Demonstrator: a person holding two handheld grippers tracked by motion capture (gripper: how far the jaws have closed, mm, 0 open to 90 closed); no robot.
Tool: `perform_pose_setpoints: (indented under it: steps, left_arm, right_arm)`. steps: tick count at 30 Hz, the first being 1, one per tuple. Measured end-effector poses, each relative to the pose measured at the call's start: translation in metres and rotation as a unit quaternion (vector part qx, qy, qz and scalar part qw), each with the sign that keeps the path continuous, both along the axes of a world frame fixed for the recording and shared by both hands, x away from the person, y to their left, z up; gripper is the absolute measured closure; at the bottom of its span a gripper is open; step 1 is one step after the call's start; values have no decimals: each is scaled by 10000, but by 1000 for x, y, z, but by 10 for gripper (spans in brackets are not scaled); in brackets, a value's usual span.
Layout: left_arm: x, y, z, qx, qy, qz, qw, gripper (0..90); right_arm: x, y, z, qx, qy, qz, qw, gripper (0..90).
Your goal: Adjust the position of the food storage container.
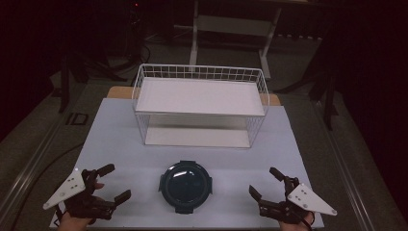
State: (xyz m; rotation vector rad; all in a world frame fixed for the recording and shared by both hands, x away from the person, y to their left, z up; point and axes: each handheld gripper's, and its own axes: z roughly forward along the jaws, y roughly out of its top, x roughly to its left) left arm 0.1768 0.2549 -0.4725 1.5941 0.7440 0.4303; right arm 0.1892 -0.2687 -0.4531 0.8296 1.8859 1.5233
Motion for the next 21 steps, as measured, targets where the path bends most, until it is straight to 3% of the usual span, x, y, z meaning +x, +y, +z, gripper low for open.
perform_pose_setpoints:
  steps: [5, 10, 14, 17, 21]
  left_arm:
    - [0, -3, 5, -3, 0, -62, 10000, 0]
    - [9, -7, 15, 67, -40, -298, 9995, 0]
    - [19, -13, 21, 462, -161, -525, 9974, 0]
    - [30, -15, 19, 488, 20, -750, 9960, 0]
    - [45, -19, 12, 559, 326, -829, 9945, 0]
  right_arm:
    - [-1, 1, 1, 16, -3, 61, 10000, 132]
    - [2, 1, 0, 53, 58, 127, 9999, 133]
    - [3, 2, -2, 95, 101, 160, 9998, 133]
    - [2, 3, -1, 64, 70, 185, 9998, 134]
    - [3, 4, -2, 62, 60, 198, 9998, 133]
